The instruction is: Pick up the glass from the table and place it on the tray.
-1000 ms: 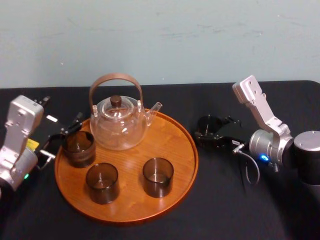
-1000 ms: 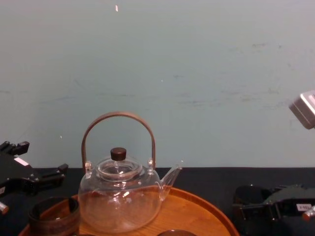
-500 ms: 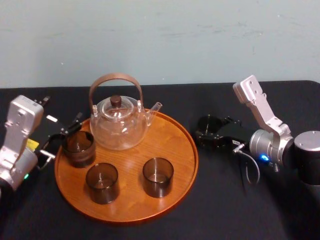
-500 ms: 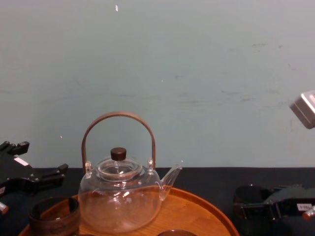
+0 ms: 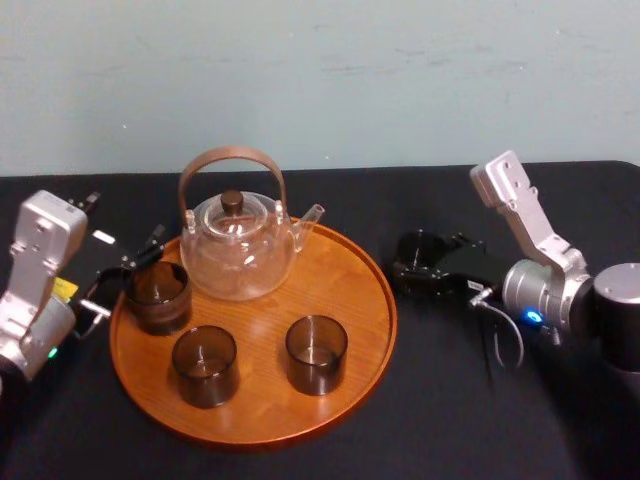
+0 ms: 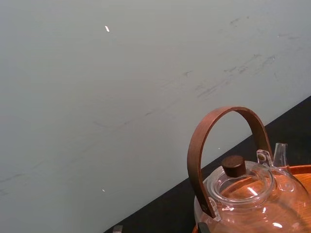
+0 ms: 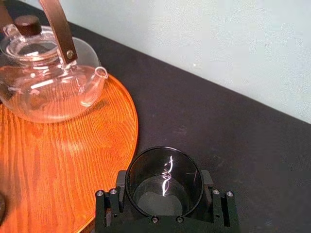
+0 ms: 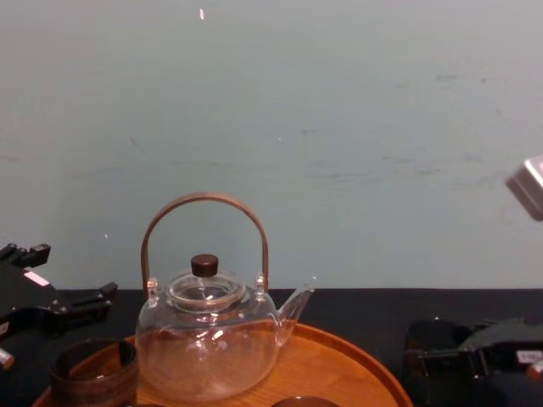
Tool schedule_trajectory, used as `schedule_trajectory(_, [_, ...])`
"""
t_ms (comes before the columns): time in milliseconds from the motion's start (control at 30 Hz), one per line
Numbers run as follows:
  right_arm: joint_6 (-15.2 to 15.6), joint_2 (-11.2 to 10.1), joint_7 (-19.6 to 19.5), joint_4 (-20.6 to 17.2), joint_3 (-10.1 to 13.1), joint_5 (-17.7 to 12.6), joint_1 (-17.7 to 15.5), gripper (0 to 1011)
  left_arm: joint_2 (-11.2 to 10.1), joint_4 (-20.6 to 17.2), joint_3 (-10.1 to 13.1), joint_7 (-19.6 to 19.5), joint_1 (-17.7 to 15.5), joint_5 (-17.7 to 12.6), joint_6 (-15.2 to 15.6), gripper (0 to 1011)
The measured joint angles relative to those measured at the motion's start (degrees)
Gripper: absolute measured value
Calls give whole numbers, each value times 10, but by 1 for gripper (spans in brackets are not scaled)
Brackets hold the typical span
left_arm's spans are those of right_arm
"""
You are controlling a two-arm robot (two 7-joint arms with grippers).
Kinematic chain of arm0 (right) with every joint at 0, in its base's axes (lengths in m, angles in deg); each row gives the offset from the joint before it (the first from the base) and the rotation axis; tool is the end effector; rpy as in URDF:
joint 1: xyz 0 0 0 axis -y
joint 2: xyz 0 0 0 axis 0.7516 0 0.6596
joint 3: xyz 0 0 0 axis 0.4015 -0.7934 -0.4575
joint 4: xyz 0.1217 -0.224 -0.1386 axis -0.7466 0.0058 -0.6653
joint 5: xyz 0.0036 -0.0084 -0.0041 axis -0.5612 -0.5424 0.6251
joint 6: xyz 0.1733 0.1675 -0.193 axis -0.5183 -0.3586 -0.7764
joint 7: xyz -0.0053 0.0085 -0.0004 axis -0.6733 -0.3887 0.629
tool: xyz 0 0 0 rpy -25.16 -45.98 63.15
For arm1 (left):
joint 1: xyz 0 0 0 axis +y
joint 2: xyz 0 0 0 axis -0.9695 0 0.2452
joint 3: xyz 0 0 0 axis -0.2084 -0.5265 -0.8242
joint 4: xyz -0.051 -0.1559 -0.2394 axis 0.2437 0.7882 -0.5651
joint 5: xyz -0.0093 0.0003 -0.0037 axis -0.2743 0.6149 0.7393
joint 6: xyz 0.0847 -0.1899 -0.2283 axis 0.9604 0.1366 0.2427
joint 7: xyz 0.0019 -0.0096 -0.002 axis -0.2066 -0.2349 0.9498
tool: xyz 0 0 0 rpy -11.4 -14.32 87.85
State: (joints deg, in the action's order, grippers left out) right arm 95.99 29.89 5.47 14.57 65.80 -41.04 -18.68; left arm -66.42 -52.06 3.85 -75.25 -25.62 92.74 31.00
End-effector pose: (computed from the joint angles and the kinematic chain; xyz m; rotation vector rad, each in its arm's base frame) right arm 0.4214 -0.0423 -0.2830 -0.4337 0.1506 -0.9205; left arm 0.3581 0.0828 -0.3023 0.3045 -0.2851 1.2478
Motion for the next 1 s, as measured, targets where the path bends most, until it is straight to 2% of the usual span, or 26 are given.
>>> schedule_trajectory(533, [6, -35, 4, -90, 29, -29, -25, 904, 0, 0, 0, 0, 0, 0, 0, 1001])
schedule_trajectory(733, [7, -42, 8, -108, 27, -34, -23, 904, 0, 0, 0, 0, 0, 0, 0, 1001])
schedule_trajectory(1000, [7, -50, 22, -125, 12, -38, -14, 904, 0, 0, 0, 0, 0, 0, 0, 1001])
